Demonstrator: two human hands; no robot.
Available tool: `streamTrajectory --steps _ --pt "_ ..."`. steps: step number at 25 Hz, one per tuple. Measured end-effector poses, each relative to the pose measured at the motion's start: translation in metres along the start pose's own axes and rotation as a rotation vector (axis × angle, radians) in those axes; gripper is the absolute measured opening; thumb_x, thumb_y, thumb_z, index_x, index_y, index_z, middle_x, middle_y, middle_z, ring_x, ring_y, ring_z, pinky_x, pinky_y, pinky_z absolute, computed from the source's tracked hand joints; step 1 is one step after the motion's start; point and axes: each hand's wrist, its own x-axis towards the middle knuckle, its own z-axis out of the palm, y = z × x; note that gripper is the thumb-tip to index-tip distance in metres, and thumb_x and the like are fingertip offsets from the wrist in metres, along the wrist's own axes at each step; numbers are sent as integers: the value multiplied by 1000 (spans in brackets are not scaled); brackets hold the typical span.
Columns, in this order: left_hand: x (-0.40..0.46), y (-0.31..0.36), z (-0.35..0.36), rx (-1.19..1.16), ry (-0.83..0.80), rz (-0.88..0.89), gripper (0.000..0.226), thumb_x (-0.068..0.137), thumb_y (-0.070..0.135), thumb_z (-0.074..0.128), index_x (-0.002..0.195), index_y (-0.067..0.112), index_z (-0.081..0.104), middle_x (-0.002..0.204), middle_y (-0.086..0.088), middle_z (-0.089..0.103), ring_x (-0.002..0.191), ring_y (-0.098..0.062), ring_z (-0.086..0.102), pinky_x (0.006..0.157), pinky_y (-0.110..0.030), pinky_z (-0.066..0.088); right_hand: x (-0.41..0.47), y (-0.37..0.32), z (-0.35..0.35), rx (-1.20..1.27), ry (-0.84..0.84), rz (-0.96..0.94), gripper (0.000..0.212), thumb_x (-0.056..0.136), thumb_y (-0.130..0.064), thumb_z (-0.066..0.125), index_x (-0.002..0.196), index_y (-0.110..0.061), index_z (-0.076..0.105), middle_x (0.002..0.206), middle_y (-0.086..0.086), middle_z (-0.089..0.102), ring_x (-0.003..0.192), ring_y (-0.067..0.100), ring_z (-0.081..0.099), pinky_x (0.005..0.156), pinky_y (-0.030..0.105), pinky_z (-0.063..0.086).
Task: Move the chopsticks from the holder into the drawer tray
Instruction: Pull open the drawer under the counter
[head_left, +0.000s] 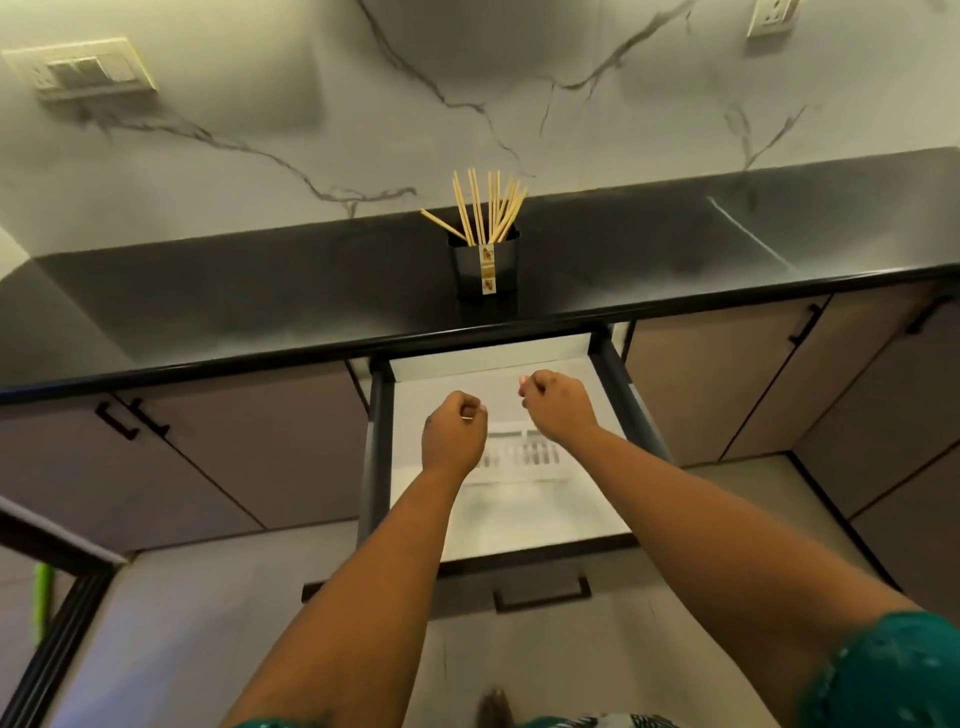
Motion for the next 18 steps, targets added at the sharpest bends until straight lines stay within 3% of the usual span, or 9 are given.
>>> streamTrajectory --steps 4,6,9,11,15,18 --pt "55 -55 13 86 -96 -162 37 96 21 50 130 9 49 132 -10 56 120 -28 53 97 -34 44 63 51 14 85 -53 294 29 98 -14 40 115 -7 63 121 15 63 109 31 58 88 31 44" --pt "71 -86 23 104 -169 -354 42 96 19 47 135 8 42 139 -13 49 123 -30 49 96 -35 42 76 84 29 43 -142 466 35 97 -9 42 130 -6 52 134 18 53 119 36 52 96 37 44" --pt "76 -121 35 118 -297 -527 33 95 17 45 127 7 44 126 -16 53 104 -28 52 82 -32 41 71 125 56 -74 -312 640 41 95 -9 43 135 1 43 137 21 49 123 38 50 97 38 43" --pt "77 -140 44 148 -336 -537 24 96 20 45 118 10 49 117 -14 58 95 -25 54 81 -32 44 67 143 70 -44 -284 701 35 93 -7 45 127 0 52 129 20 56 116 37 54 93 37 45" --pt "80 -152 57 113 -232 -554 15 96 19 44 99 13 58 101 -9 64 88 -24 58 74 -28 47 87 158 75 -27 -168 648 29 91 -2 49 116 -5 64 118 17 65 107 35 60 93 37 47" --pt "85 -144 62 26 -179 -563 16 98 16 44 101 19 59 91 3 63 83 -18 58 59 -10 46 106 163 77 38 -167 700 24 94 -5 52 115 -5 63 115 16 66 102 33 62 93 39 51"
